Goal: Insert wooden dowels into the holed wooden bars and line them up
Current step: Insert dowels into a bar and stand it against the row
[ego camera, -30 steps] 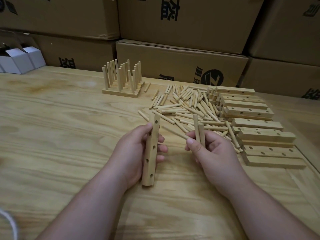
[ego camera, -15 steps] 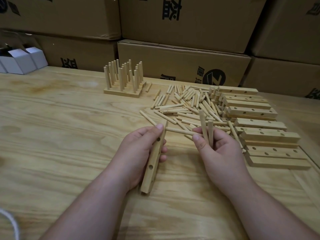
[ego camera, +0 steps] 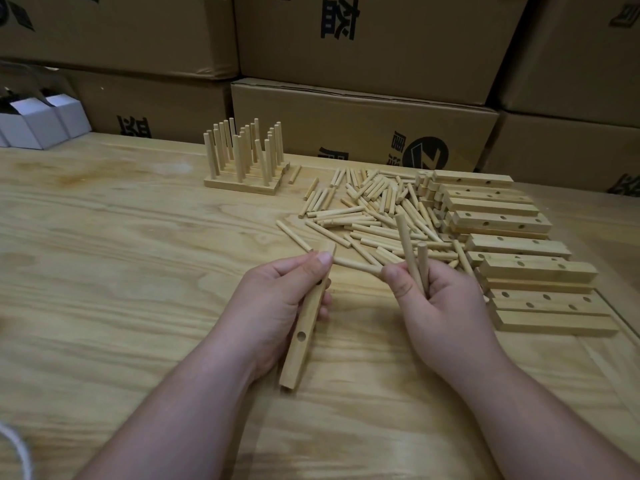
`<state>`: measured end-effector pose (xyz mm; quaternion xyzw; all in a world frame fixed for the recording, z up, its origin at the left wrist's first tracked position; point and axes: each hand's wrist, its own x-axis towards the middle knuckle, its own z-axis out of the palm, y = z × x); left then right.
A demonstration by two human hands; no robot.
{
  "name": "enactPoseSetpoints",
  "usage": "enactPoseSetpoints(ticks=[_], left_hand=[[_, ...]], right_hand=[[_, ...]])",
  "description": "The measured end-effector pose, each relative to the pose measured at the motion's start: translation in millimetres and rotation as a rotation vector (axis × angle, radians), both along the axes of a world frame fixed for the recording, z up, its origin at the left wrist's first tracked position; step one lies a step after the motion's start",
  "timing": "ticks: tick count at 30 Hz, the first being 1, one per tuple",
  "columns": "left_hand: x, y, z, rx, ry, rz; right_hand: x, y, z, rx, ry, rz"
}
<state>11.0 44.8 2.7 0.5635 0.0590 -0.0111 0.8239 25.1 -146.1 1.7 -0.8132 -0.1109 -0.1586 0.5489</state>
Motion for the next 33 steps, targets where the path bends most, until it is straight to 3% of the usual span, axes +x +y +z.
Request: enactPoseSetpoints(ticks=[7,14,19,33], left_hand=[[3.1,-4.3,-4.7,0.106,-0.030,-0.034],[8.5,-0.7,0.6,-0.126,0.069,0.093],[8.6,0.0,2.2,-0.196,0.077,0.034],[9.8,1.5,1.9,-0.323,0.067,-0.034]], right_hand=[[3.8,5.5,-4.3,0.173,-0.006,-0.017],[7.7,0.7,-7.6,0.264,0.094,0.039],[7.1,4.6,-15.6,0.154,0.176,0.188],[-1.8,13.8,-9.7,-0.006,0.065,0.275]])
